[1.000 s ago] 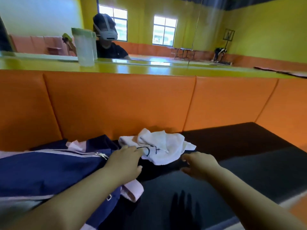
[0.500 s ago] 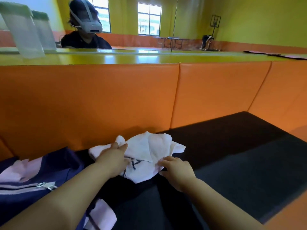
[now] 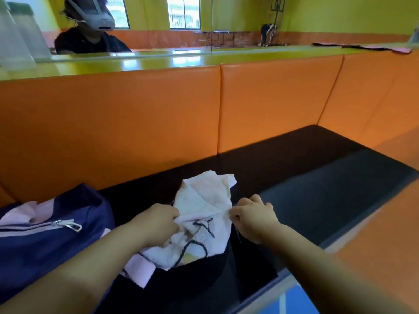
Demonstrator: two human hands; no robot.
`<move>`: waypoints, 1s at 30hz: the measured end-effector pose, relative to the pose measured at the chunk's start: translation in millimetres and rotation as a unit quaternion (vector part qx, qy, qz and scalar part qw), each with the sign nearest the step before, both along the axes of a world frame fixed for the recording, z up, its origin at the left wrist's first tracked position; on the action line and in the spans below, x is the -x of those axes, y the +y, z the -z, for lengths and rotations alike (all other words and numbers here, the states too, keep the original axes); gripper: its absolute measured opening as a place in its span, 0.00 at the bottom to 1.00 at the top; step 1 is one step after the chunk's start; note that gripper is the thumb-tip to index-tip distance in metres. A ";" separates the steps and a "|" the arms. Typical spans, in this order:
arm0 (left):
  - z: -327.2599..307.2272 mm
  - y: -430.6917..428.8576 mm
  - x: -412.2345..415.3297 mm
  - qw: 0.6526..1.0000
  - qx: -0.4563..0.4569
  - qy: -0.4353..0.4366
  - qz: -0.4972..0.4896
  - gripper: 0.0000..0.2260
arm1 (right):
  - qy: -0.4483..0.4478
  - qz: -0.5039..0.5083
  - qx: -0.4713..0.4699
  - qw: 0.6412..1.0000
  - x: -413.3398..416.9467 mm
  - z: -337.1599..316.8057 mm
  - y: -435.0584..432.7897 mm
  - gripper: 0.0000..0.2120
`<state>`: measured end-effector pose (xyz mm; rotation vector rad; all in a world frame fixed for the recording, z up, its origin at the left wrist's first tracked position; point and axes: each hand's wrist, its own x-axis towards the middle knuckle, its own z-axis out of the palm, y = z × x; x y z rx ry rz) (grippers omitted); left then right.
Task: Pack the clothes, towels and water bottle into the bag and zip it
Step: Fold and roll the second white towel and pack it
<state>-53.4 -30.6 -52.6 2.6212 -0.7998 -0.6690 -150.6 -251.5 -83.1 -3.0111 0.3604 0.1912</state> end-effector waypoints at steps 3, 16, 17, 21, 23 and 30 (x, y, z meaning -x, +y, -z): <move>5.9 -6.0 24.3 0.992 0.087 0.088 -0.029 0.15 | 0.028 0.057 -0.053 0.997 23.6 -6.9 -5.8 0.17; -31.0 -8.0 26.2 0.951 0.251 -0.114 -0.140 0.13 | -0.087 0.164 -0.248 0.951 52.6 -22.3 -12.7 0.08; -37.1 -8.1 24.9 0.945 0.266 -0.122 -0.145 0.13 | -0.114 0.179 -0.288 0.934 53.0 -29.1 -16.0 0.08; -60.8 -13.9 16.7 0.917 0.320 -0.167 -0.171 0.15 | -0.240 0.181 -0.311 0.902 52.3 -65.8 -27.8 0.06; -73.6 -18.6 12.4 0.900 0.337 -0.207 -0.185 0.16 | -0.310 0.169 -0.280 0.893 48.9 -90.0 -33.2 0.08; -94.6 -29.9 -6.8 0.871 0.371 -0.235 -0.222 0.17 | -0.425 0.166 -0.237 0.858 19.8 -147.8 -42.8 0.12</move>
